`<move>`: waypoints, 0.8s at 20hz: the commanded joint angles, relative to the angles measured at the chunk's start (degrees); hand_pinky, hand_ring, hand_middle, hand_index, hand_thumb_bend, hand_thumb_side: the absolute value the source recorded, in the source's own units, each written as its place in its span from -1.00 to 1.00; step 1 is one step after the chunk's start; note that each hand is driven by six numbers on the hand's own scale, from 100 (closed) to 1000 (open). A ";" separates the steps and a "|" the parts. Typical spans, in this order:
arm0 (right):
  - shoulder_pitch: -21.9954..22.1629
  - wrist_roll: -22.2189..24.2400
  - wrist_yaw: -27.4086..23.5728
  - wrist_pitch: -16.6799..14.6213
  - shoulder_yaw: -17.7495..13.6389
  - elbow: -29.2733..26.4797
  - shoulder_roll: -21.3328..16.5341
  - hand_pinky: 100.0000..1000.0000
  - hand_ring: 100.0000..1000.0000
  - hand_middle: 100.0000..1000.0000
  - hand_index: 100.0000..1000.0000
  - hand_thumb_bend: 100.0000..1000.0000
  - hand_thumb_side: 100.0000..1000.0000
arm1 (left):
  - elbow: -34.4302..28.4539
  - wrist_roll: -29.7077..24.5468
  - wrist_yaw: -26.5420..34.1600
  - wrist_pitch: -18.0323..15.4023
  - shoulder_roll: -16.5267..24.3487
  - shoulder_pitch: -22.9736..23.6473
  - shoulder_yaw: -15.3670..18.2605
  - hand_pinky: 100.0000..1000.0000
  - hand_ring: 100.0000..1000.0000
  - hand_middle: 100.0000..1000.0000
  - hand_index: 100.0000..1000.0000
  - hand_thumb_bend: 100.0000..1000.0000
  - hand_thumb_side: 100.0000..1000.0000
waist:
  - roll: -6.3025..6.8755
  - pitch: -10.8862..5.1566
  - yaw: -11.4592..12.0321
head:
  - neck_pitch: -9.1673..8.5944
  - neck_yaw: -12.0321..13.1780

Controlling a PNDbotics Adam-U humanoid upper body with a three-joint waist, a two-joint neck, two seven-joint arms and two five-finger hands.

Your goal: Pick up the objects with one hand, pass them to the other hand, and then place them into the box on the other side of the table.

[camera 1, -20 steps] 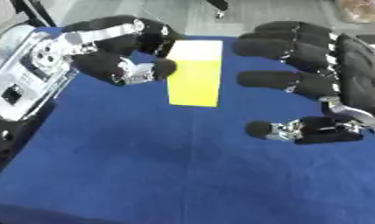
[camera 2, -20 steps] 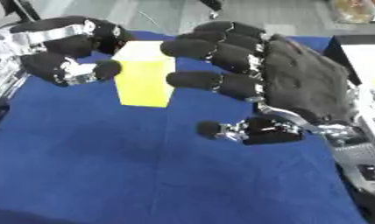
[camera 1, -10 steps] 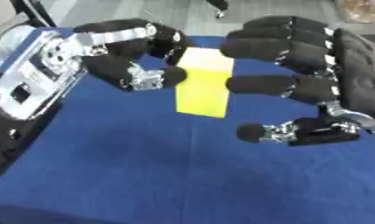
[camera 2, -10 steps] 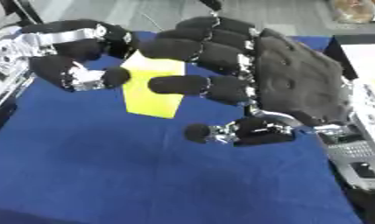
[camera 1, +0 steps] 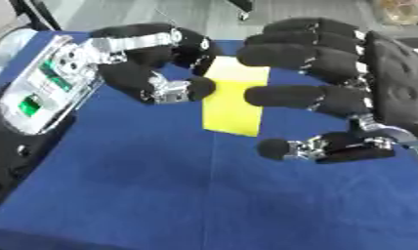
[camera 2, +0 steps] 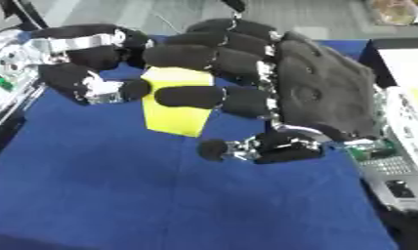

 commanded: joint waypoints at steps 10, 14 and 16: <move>-0.86 0.69 0.72 0.09 -0.06 -0.48 -0.04 0.69 0.77 0.88 0.76 -0.15 -1.00 | -1.80 0.39 2.28 1.35 -0.31 -2.19 0.41 0.32 -0.06 -0.25 0.20 -1.00 0.08 | 0.29 -1.17 0.08 | 0.60 -0.73; -0.95 0.71 2.07 0.37 -0.03 -0.48 0.12 0.68 0.76 0.88 0.76 -0.19 -1.00 | -2.06 0.04 3.14 3.14 -0.54 -2.48 0.04 0.32 -0.07 -0.25 0.19 -1.00 0.10 | 0.40 -1.25 0.09 | 0.68 -0.86; -0.98 0.75 2.74 0.57 -0.04 -0.39 0.22 0.67 0.75 0.88 0.75 -0.21 -1.00 | -2.18 0.02 3.47 3.88 -0.67 -2.63 -0.07 0.31 -0.07 -0.26 0.18 -1.00 0.10 | 0.42 -1.28 0.08 | 0.68 -0.94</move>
